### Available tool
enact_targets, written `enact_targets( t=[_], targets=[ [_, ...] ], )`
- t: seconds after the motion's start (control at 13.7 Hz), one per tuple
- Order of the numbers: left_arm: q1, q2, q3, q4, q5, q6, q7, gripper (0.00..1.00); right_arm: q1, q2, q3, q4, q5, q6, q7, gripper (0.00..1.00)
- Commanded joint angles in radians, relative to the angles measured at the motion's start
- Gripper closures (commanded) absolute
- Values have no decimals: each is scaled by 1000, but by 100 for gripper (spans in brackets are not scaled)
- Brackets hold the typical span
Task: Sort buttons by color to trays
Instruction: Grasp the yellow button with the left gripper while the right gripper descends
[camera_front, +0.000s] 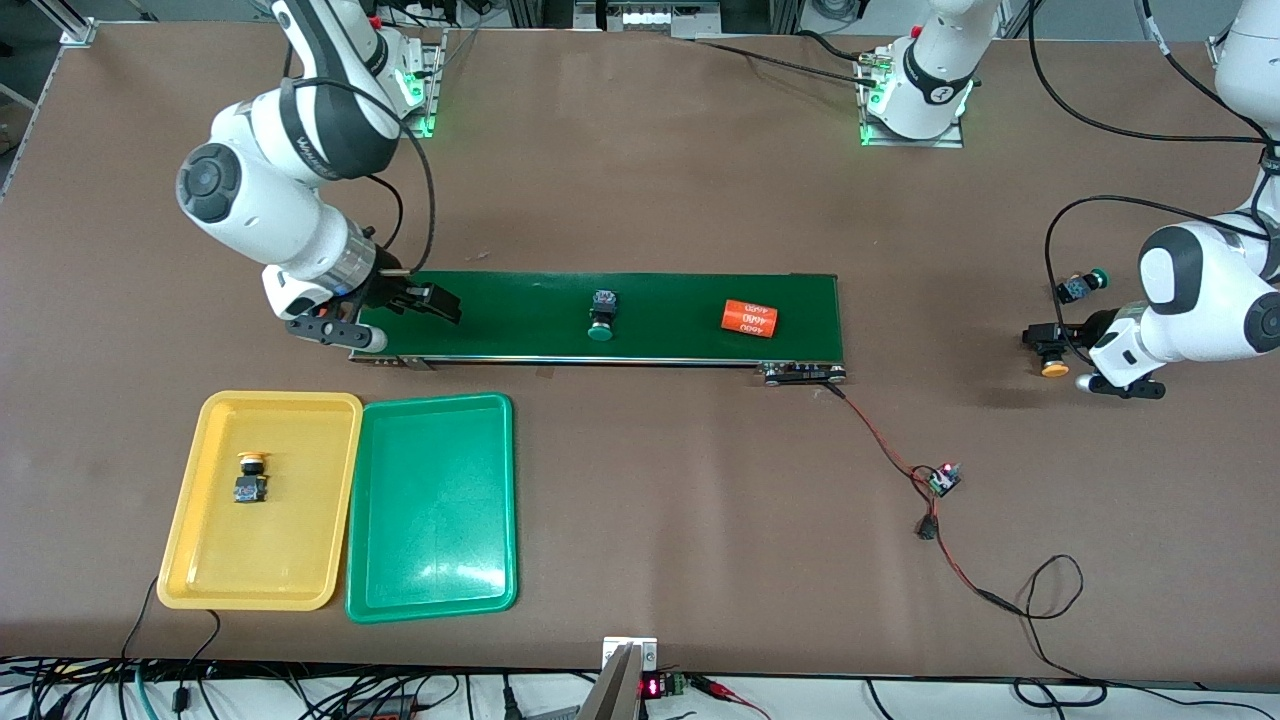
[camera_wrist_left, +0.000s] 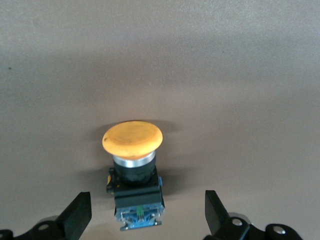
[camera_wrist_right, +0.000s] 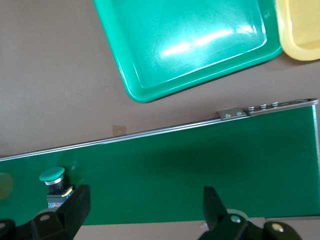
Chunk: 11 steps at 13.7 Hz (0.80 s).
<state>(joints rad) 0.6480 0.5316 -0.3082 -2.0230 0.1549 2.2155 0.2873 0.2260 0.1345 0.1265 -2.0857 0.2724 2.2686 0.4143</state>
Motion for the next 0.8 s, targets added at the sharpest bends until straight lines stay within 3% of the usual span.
enact_targets(
  t=[0.0,0.07,0.15,0.44,0.58,0.73],
  targets=[
    [4,-4,1,-26,6,27,-2,0,12,-16,36,-42,-19,42,-3,0],
    [5,-4,6,-32,6,27,-1,5,13,-13,50,-42,-66,42,-3,0],
    [4,-4,8,-34,11,30,1,27,13,-6,57,-42,-122,39,-6,0],
    [-1,-8,8,-45,11,29,-2,82,19,16,65,-40,-182,5,-43,0],
    [-2,-16,8,-45,11,20,-2,96,21,17,65,-40,-199,-3,-40,0],
    [-7,-36,8,-45,12,9,3,100,33,23,73,-34,-196,-3,-29,0]
  ],
)
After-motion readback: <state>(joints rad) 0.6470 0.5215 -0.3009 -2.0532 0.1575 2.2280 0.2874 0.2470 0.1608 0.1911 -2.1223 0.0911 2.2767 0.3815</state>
